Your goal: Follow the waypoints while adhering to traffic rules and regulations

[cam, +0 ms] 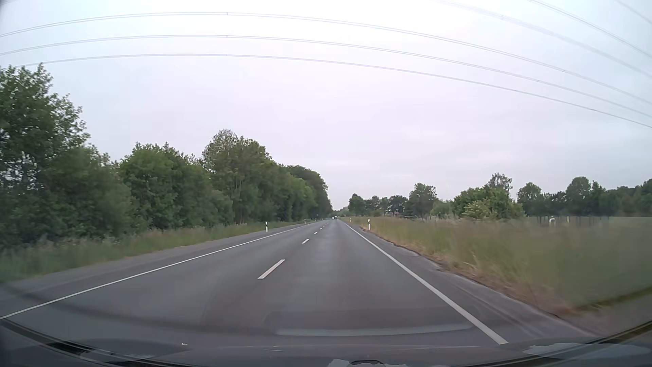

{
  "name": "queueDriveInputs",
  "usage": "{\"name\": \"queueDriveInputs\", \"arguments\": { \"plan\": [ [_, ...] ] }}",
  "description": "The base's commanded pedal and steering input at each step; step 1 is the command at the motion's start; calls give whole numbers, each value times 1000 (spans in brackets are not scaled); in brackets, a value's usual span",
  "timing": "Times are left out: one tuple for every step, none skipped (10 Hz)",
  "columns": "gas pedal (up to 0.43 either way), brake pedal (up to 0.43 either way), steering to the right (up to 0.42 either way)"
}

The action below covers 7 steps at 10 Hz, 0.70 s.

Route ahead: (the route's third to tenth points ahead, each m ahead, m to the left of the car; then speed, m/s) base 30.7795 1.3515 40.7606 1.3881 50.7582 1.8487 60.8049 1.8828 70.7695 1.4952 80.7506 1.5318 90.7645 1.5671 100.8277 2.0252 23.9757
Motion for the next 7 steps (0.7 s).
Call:
{"name": "queueDriveInputs", "arguments": {
  "plan": [
    [228,0,-1],
    [228,0,-1],
    [228,0,-1],
    [228,0,-1],
    [228,0,-1],
    [228,0,-1],
    [228,0,-1]
  ]
}}
